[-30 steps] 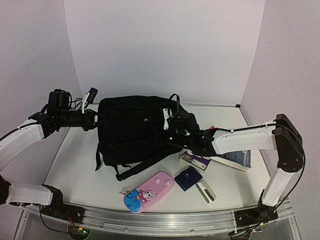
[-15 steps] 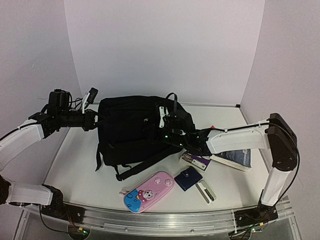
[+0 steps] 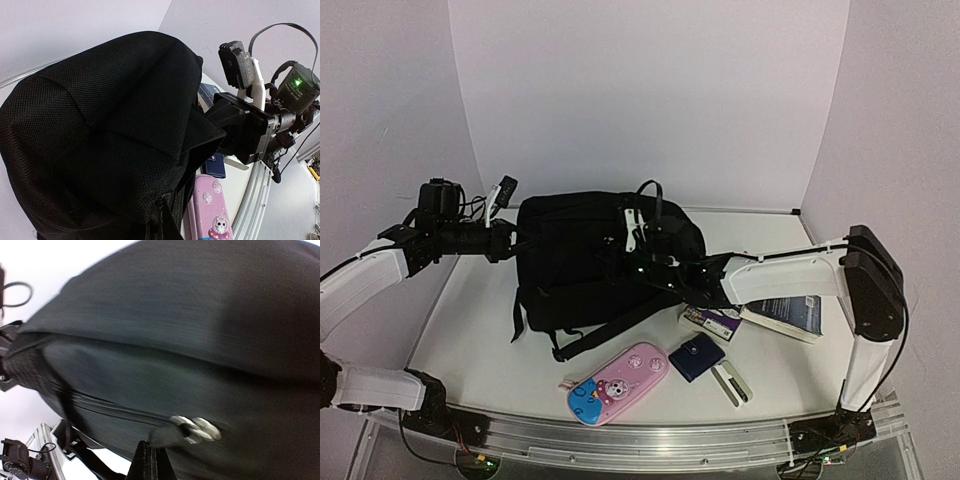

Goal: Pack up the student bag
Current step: Unzip the student bag at the center of the board.

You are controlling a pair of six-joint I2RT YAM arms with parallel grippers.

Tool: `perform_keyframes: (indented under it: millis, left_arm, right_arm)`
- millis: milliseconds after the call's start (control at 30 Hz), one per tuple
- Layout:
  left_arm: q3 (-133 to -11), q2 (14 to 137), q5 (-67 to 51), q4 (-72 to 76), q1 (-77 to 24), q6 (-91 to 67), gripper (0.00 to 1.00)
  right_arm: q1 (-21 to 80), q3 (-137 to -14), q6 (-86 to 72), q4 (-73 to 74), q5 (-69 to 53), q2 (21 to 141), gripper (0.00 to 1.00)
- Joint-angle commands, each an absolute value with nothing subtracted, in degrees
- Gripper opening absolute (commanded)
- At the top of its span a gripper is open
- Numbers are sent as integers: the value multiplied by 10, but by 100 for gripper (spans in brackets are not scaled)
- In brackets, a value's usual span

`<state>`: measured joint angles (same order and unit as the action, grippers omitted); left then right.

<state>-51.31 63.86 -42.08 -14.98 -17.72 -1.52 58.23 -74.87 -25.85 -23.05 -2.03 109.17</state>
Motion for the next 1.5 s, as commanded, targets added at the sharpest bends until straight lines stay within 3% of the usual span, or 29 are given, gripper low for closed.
perform_keyframes:
  millis: [0,333,600,633,733,800,833,933,1200,1467]
  left_arm:
    - [-528,648,-425,-157,-190,-17,0]
    - [-528,653,-422,-158,-201,-20,0]
    - [-531,652,-410,-163,-202,-18,0]
    - [-531,651,-404,-165,-202,-16,0]
    - [-535,649,-380,-176,-202,-11,0]
    - [-536,647,-365,-182,-203,-10,8]
    - [-537,646,-359,-184,-203,-9,13]
    - [-536,644,-353,-184,-202,-7,15]
    - [-537,630,-339,-190,-202,-5,25]
    - [-523,579,-298,-175,-202,-17,63]
  right_arm:
    - [623,-821,-231,-249,-64,1138,0]
    - [676,-974,-210,-247,-125,1245,0]
    - [678,-964,-208,-245,-117,1236,0]
    - [678,-957,-208,-244,-111,1228,3]
    - [678,-929,-209,-223,-70,1192,33]
    - [678,-901,-205,-201,-42,1151,48]
    - [678,-885,-203,-192,-30,1132,54]
    - [678,-836,-207,-166,-2,1077,69]
    - [677,-753,-240,-46,115,954,84]
    - [629,-640,-349,41,190,829,87]
